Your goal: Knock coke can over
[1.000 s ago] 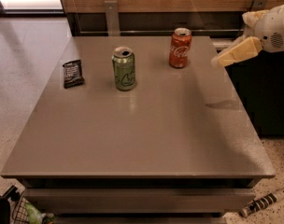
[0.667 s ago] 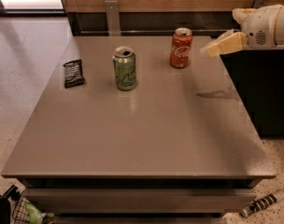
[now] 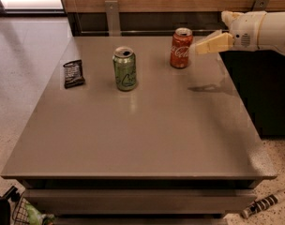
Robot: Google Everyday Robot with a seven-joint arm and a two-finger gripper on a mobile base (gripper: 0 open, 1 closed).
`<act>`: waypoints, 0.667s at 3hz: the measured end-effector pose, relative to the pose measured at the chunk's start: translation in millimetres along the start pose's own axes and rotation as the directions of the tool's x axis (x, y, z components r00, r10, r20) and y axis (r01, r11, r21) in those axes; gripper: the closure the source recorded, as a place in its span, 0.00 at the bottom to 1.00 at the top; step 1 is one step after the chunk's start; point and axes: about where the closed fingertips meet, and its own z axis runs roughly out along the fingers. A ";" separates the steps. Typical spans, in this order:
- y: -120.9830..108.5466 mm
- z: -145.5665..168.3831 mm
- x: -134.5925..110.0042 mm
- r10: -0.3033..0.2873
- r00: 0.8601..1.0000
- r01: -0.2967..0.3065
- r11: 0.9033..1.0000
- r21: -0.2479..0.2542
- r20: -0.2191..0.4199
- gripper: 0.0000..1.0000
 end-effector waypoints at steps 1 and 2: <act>-2.8 19.1 13.6 0.026 0.999 -0.025 1.000 -0.015 0.026 0.00; -8.7 46.7 31.2 0.049 0.996 -0.047 0.998 -0.032 0.078 0.00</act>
Offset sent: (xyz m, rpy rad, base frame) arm 0.0518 0.0191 -0.0588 0.1364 -0.0193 0.0313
